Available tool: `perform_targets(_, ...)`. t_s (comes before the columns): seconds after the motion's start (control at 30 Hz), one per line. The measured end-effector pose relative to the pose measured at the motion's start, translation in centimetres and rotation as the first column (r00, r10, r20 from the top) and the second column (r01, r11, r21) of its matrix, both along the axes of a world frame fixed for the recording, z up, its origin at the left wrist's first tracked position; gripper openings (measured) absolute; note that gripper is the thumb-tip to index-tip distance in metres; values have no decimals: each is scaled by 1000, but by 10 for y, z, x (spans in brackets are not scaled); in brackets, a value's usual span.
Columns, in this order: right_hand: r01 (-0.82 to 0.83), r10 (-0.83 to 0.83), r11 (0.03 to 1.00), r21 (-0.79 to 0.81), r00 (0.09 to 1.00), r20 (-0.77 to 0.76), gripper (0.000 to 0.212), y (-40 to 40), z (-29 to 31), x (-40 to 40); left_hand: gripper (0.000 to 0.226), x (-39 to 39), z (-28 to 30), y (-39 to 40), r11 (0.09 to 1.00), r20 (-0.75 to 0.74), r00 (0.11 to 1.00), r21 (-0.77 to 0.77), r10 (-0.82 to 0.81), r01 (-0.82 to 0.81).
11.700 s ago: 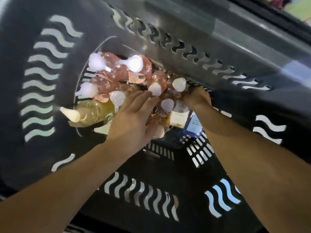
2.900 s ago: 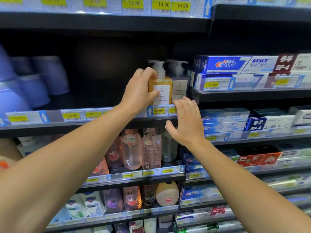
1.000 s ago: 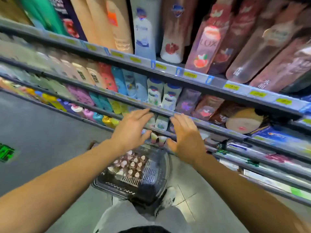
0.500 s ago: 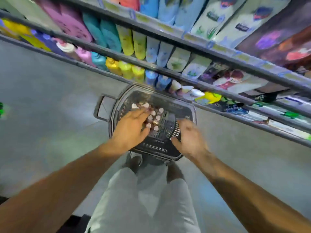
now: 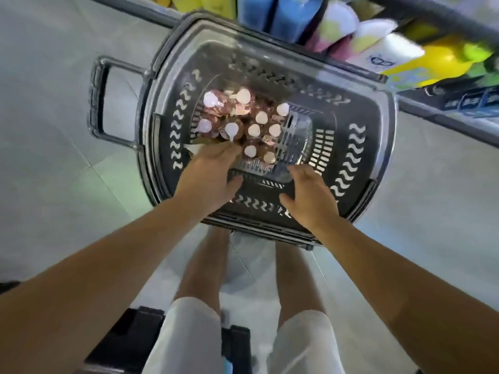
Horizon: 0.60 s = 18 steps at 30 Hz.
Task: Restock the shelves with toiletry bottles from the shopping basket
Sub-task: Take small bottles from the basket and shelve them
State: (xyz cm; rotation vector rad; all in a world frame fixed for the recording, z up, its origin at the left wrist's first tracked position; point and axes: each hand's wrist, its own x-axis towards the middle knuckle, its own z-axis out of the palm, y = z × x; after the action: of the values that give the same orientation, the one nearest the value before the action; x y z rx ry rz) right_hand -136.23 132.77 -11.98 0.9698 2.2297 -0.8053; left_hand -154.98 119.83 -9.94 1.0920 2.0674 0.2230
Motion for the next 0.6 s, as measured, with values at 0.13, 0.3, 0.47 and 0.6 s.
perform_targets(0.13,-4,3,1000,-19,1000,-18,62,-5,-79,-5,55,3,-61,4,1000,-3,1000,12,12,-12)
perform_targets(0.3,-35,37,999,33,998,-47,64,-3,-157,-18,56,3,-111,10,997,-9,1000,73,2,-1)
perform_targets(0.47,-54,54,998,-9,997,-47,40,4,-201,-24,57,2,-141,17,998,-4,1000,60,-26,26)
perform_targets(0.6,4,-5,1000,-11,993,-118,36,11,-202,-14,56,7,-145,26,996,-19,999,81,-27,29)
